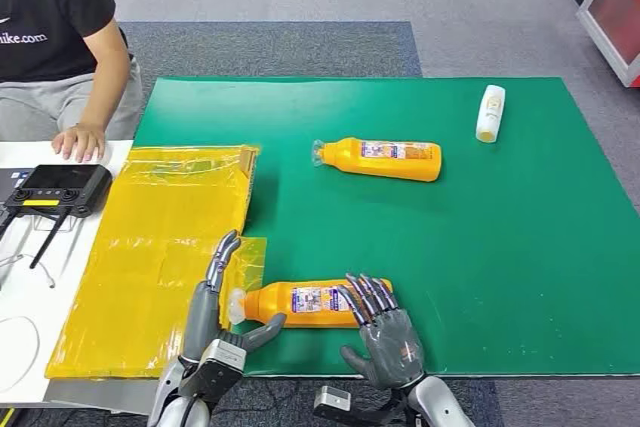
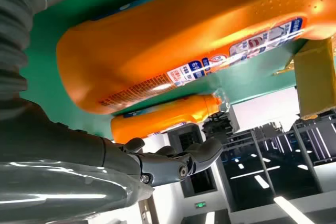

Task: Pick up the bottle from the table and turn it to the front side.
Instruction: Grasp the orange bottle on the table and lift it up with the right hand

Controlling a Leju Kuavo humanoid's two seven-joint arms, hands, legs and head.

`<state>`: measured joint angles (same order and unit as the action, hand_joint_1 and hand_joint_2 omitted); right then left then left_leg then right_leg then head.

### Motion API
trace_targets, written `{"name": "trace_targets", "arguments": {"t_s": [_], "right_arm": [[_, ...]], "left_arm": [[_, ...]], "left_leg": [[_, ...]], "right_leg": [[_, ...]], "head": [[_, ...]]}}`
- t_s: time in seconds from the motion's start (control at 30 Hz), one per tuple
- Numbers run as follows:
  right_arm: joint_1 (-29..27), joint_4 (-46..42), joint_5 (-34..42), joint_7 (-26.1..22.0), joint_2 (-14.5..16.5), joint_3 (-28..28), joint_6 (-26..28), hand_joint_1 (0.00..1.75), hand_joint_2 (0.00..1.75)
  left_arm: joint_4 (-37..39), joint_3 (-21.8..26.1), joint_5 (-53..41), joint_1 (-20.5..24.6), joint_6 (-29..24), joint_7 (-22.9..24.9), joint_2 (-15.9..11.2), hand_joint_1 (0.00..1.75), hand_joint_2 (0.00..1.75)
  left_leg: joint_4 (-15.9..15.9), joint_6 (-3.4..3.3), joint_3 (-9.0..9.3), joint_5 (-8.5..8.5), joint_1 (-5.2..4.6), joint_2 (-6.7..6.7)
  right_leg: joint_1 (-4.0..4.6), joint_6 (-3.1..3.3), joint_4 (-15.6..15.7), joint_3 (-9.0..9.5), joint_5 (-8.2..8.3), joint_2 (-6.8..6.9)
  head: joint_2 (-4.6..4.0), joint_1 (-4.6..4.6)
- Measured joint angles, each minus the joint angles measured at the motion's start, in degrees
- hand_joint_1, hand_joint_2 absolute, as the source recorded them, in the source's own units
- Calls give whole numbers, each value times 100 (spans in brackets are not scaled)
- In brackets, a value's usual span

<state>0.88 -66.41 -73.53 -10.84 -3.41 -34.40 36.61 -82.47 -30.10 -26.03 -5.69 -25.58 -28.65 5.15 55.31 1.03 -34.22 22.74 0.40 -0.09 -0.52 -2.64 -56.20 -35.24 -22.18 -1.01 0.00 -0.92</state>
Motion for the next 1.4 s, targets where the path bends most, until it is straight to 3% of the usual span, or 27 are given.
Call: {"name": "trace_targets", "arguments": {"t_s": [0.37,0.63,0.93,1.2,1.4], "right_arm": [[42,64,317,-19,-9,-46,-290,0,175],[347,-77,644,50,-20,-54,-1427,0,175],[813,-162,830,188,-28,-157,-2038,0,175],[1378,-70,893,242,-29,-445,-2617,0,175],[1931,337,983,475,-98,-836,-3512,0,175]], "left_arm": [[4,18,14,-32,-18,-9,3,0,175],[4,22,4,-40,62,-11,3,0,175],[5,24,-45,-25,202,-52,5,0,175],[8,27,-96,6,280,-101,38,0,175],[26,37,-98,4,182,-125,45,0,175]], "left_leg": [[0,-1,-1,1,-1,0],[0,1,1,-2,-1,0],[0,1,1,-3,-1,0],[0,1,1,-6,-1,0],[1,-1,2,-8,-1,0]], "right_leg": [[-1,-1,0,1,0,0],[-1,-1,0,2,3,0],[-1,-1,-1,1,3,0],[-1,0,-1,1,6,-1],[-1,-2,-1,2,9,-1]], "head": [[0,-1],[0,-1],[0,-1],[0,-1],[0,-1]]}}
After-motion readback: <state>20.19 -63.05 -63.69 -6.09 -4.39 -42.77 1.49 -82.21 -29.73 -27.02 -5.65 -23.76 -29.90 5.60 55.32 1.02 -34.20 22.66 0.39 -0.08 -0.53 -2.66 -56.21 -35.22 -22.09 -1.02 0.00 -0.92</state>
